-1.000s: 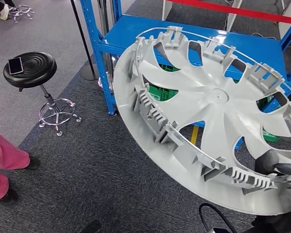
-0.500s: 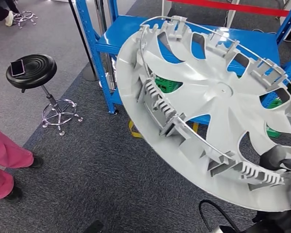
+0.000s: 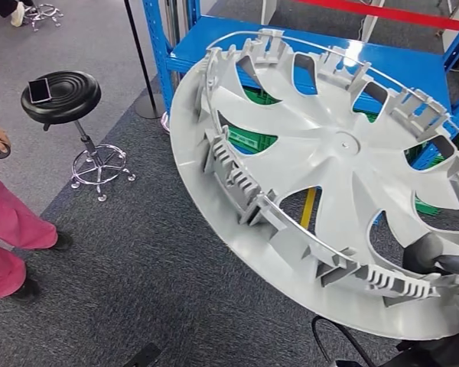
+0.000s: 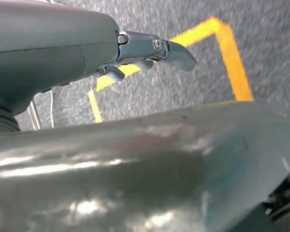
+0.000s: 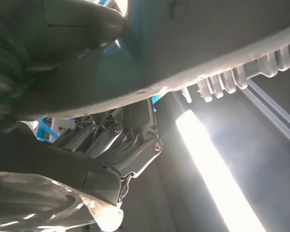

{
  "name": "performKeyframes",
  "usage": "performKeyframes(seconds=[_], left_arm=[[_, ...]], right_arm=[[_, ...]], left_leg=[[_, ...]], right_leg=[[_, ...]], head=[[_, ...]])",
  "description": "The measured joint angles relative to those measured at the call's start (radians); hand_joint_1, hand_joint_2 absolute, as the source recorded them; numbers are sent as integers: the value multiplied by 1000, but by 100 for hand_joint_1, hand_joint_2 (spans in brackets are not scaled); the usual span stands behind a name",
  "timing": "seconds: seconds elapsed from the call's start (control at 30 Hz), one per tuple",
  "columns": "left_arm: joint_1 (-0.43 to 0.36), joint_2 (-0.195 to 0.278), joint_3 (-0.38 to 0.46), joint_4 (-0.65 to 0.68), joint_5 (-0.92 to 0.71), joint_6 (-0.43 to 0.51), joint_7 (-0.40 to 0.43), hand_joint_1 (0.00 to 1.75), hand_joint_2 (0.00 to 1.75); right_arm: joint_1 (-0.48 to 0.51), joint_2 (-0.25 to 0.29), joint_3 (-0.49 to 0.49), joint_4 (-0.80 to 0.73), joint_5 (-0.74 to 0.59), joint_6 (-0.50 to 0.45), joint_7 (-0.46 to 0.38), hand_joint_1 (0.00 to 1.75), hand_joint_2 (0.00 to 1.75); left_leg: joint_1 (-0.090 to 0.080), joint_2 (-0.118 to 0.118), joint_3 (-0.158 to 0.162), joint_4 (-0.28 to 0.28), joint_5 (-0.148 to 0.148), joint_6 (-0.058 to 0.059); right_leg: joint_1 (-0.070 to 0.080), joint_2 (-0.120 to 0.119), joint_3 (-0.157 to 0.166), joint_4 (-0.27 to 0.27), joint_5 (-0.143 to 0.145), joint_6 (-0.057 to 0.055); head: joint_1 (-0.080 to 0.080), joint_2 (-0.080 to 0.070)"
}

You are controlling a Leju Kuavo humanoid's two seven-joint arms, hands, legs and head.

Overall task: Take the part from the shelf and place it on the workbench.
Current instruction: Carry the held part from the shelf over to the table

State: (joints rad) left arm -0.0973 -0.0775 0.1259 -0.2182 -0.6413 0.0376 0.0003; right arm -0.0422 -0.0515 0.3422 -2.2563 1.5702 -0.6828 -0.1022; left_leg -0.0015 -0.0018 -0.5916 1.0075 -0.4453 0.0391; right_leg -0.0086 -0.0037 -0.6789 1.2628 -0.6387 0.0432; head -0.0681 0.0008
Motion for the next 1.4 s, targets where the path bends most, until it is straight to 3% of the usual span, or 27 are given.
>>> performKeyframes(seconds=[0.03, 0.07, 0.13, 0.17, 0.2, 0.27, 0.33, 0.37, 0.43, 0.5, 0.53, 0.6, 0.67, 0.73, 0.77, 0.83, 0.9, 1.0, 1.03, 1.07, 1.1, 1.13, 1.17, 1.23, 1.3, 1.37, 1.4], left_arm=[[0, 0, 0, 0, 0, 0, 0, 0, 0], [1, 0, 0, 0, 0, 0, 0, 0, 0], [1, 0, 0, 0, 0, 0, 0, 0, 0], [1, 0, 0, 0, 0, 0, 0, 0, 0], [1, 0, 0, 0, 0, 0, 0, 0, 0], [1, 0, 0, 0, 0, 0, 0, 0, 0], [3, 0, 0, 0, 0, 0, 0, 0, 0], [4, 1, 0, 0, 0, 0, 0, 0, 0], [6, 2, 0, 0, 0, 0, 0, 0, 0], [6, 2, 0, 0, 0, -1, 0, 0, 0], [5, 2, 0, 0, 0, -1, 0, 0, 0], [5, 1, 0, 0, 0, -1, 0, 0, 0], [4, 1, 0, 0, 0, -1, 0, 0, 0], [2, 2, 0, 0, 0, 0, 0, 0, 0], [1, 2, 0, 0, 0, 0, 0, 0, 0], [2, 1, 0, 0, 0, 0, 0, 0, 0], [2, 1, 0, 0, 0, 0, -1, 0, 0], [1, 2, 0, 0, 0, 4, -2, 0, 0], [1, 1, 0, 0, 0, 5, -2, 0, 0], [2, 1, 0, 0, 0, 6, -2, 0, 0], [2, 1, 0, 0, 0, 6, -2, 0, 0], [2, 0, 0, 0, 0, 7, -2, 0, 0], [2, 0, 0, 0, 0, 7, -2, 0, 0], [2, -2, 0, 0, 1, 8, -3, 0, 0], [1, -4, 0, 0, 2, 8, -4, 0, 0], [2, -5, 0, 0, 3, 8, -4, 0, 0], [2, -4, 0, 0, 3, 8, -4, 0, 0]], right_arm=[[0, 0, 0, 0, 0, 0, 0, 175, 175], [0, 0, 1, 0, 0, 0, 0, 175, 175], [0, 0, 2, 0, 0, 0, 0, 175, 175], [-1, 0, 3, 0, 0, 0, 0, 175, 175], [-2, 0, 3, 0, 0, 0, 0, 175, 175], [-4, 0, 4, 0, 0, 0, 1, 175, 175], [-4, 0, 4, 0, 0, 0, 1, 175, 175], [-5, 0, 4, 1, 0, 0, 1, 175, 175], [-7, 0, 4, 1, 0, 0, 0, 175, 175], [-7, 0, 4, 1, 0, 0, 0, 175, 175], [-7, 0, 4, 1, 0, 0, 0, 175, 175], [-7, 0, 4, 1, 0, 0, 1, 175, 175], [-6, 0, 4, 1, 0, 0, 1, 175, 175], [-7, 0, 4, 1, 0, 0, 1, 175, 175], [-7, 0, 4, 1, 0, 0, 1, 175, 175], [-7, 0, 4, 1, 0, 0, 1, 175, 175], [-7, 0, 5, 1, 0, 0, 1, 175, 175], [-7, 0, 9, 1, 0, 0, 1, 175, 175], [-7, 0, 9, 1, 0, 0, 1, 175, 175], [-7, 0, 10, 1, 0, 0, 1, 175, 175], [-7, 0, 10, 1, 0, 0, 1, 175, 175], [-7, 0, 11, 1, 0, 0, 1, 175, 175], [-7, 0, 11, 1, 0, 0, 1, 175, 175], [-8, 0, 12, 1, 0, 0, 1, 175, 175], [-9, 0, 13, 0, 0, 0, 1, 175, 175], [-9, 0, 13, 0, 0, 0, 1, 175, 175], [-9, 0, 13, 0, 0, 0, 1, 175, 175]], left_leg=[[-1, 0, -12, 1, 9, -1], [-1, 0, -24, 1, 18, -2], [-1, -1, -46, 3, 35, -6], [-2, -1, -55, 5, 43, -10], [-3, -2, -61, 6, 52, -15], [-3, -2, -68, 3, 72, -25], [-2, -2, -75, 8, 80, -36], [-2, -2, -82, 26, 63, -41], [-1, -1, -102, 112, -26, -49], [1, -1, -115, 231, -121, -54], [2, -1, -114, 276, -136, -55], [3, -1, -80, 286, -97, -54], [2, -1, 7, 177, -51, -49], [0, -2, 95, 38, -68, -42], [-3, -3, 117, -1, -84, -39], [-5, -2, 120, -24, -87, -30], [-4, 0, 109, -30, -74, -14], [-7, 2, 84, -31, -52, 3], [-9, 2, 75, -30, -45, 4], [-10, 2, 66, -29, -39, 4], [-11, 2, 59, -27, -34, 4], [-12, 1, 53, -25, -30, 4], [-12, 1, 48, -24, -27, 3], [-13, 0, 42, -21, -21, -3], [-13, -1, 36, -20, -13, -14], [-13, -1, 30, -14, -14, -25], [-13, -1, 22, 3, -29, -31]], right_leg=[[0, 0, 0, 30, -3, 1], [0, 0, 18, 24, 15, 1], [-1, 0, 102, -84, 72, -1], [0, 2, 156, -162, 85, -3], [1, 3, 197, -225, 85, -7], [6, 7, 231, -284, 77, -13], [6, 4, 217, -290, 93, -26], [4, 1, 209, -292, 102, -35], [4, -4, 191, -295, 123, -50], [6, -7, 164, -292, 143, -56], [7, -9, 149, -290, 153, -55], [8, -11, 117, -283, 172, -52], [9, -11, 88, -274, 187, -46], [10, -12, 71, -264, 200, -35], [10, -13, 66, -262, 207, -29], [7, -15, 58, -259, 218, -17], [5, -11, 38, -234, 189, -8], [4, -3, -23, -66, 74, -1], [4, -2, -39, -7, 58, 0], [4, -1, -43, 26, 62, -1], [5, -1, -31, 25, 83, -4], [7, 0, 5, -21, 113, -8], [9, 1, 54, -94, 133, -14], [15, 2, 147, -232, 142, -26], [19, 3, 176, -277, 133, -30], [15, 1, 176, -293, 137, -36], [12, 0, 176, -300, 140, -42]], head=[[0, 0], [0, 0], [0, 0], [0, 0], [-1, 0], [-2, 0], [-1, 0], [-1, 0], [-3, 0], [-4, 0], [-4, 0], [-5, 0], [-5, 0], [-4, 0], [-4, 0], [-3, 0], [-2, 0], [4, 0], [5, 0], [5, 0], [5, 0], [5, 0], [5, 0], [5, 0], [5, 0], [4, 0], [3, 0]])
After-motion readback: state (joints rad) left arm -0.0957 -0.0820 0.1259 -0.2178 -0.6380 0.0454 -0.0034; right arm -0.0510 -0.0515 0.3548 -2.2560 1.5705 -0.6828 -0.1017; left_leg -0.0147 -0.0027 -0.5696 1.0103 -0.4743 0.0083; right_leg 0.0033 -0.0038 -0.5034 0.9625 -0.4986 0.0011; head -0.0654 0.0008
